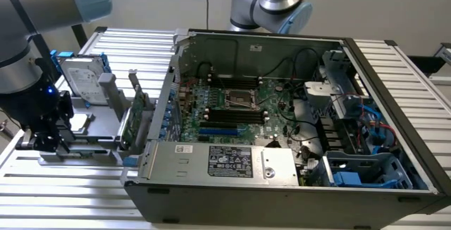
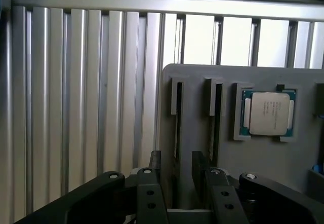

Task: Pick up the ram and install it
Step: 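Pick up the ram and move it above insertion slot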

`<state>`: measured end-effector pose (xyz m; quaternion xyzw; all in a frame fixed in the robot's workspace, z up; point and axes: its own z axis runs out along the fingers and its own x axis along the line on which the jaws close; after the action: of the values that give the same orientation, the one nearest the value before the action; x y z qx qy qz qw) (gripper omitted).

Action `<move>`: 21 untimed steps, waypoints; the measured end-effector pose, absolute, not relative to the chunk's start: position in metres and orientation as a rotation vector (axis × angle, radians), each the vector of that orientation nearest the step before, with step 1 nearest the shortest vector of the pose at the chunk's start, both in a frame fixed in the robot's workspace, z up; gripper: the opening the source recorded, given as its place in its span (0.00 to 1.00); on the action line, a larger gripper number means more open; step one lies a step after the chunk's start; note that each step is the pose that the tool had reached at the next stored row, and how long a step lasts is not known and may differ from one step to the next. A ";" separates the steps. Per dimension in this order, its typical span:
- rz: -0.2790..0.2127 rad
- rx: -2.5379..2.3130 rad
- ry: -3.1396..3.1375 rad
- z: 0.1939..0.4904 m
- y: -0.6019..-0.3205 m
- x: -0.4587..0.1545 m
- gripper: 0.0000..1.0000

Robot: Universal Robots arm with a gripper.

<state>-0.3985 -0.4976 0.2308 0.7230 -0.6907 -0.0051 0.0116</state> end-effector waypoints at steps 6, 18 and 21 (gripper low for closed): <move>-0.016 2.255 -2.153 0.230 -0.498 -0.398 0.38; -0.016 2.255 -2.153 0.227 -0.501 -0.398 0.38; -0.016 2.255 -2.153 0.222 -0.501 -0.398 0.38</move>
<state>-0.3984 -0.5007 0.2220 0.7232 -0.6905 -0.0052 0.0117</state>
